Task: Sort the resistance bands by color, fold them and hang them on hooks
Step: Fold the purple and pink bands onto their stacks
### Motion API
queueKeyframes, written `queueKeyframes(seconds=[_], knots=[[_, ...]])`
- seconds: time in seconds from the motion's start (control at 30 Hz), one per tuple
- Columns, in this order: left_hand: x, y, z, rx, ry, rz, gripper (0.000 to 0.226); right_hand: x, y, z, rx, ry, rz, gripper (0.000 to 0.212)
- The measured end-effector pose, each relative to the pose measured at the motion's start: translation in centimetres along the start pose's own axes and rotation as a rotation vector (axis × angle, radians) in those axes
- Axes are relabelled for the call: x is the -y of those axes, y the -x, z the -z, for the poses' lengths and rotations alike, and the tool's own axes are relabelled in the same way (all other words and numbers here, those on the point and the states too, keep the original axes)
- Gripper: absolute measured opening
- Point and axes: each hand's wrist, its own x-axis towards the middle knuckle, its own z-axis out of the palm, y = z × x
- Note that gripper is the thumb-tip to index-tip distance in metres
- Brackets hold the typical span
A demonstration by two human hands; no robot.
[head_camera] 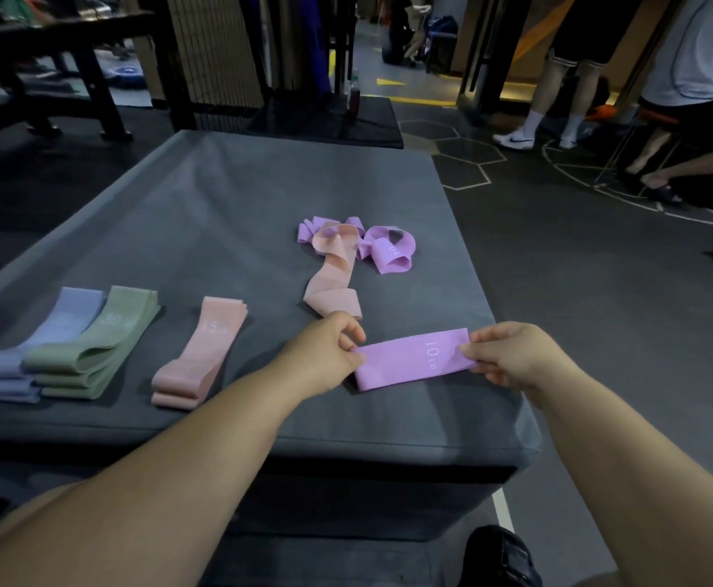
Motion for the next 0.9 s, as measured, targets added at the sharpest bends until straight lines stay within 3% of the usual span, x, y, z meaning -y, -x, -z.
queueKeyframes(seconds=[0.3,0.47,0.67,0.9], knots=[[2.3,3.6,5.3,-0.162,-0.002,0.038,0.019,2.9,0.8,-6.0,0.147,-0.138,-0.016,0.012],[4.3,6.3,8.6,-0.32,-0.004,0.08,0.016,5.6,1.9,-11.1,0.151,-0.152,0.093,0.008],[7.5,9.3,12.0,-0.527,0.176,0.13,0.02,9.4,2.6,-18.1,0.116,0.023,0.336,0.008],[11.5,11.3,13.5,-0.813,0.111,0.15,0.043,13.4,2.0,-26.5,0.119,0.379,0.551,0.008]])
